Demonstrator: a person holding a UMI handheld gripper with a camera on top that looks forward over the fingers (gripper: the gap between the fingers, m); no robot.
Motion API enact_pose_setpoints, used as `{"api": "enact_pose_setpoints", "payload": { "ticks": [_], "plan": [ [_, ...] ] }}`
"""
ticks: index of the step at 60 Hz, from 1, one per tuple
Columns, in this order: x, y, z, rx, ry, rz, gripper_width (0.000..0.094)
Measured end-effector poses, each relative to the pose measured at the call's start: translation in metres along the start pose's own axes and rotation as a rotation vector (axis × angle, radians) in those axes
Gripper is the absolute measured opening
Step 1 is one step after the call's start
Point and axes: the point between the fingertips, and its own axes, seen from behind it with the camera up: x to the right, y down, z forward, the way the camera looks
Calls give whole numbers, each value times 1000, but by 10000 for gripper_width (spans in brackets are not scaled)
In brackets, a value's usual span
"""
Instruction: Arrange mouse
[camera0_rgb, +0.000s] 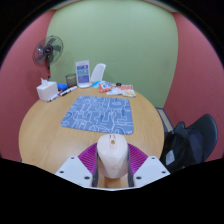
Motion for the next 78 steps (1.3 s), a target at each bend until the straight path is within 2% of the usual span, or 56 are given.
{"api": "enact_pose_setpoints", "payload": {
  "ticks": [13, 20, 26, 33, 42, 50, 55, 60, 63, 78],
  "plan": [
    [-7, -128, -53, 174, 23, 18, 391],
    [-18, -200, -28, 246, -18, 18, 389],
    [-23, -229, 24, 262, -37, 33, 389],
    [-32, -211, 108, 178, -54, 44, 389],
    [-48, -148, 194, 46, -95, 71, 395],
    [-49, -118, 222, -5, -90, 61, 488],
    [-50, -108, 222, -34, -87, 46, 566],
    [-50, -112, 211, -25, -76, 21, 869],
    [-48, -117, 197, -12, -55, 13, 829],
    [-55, -128, 83, 45, 59, 14, 845]
  ]
}}
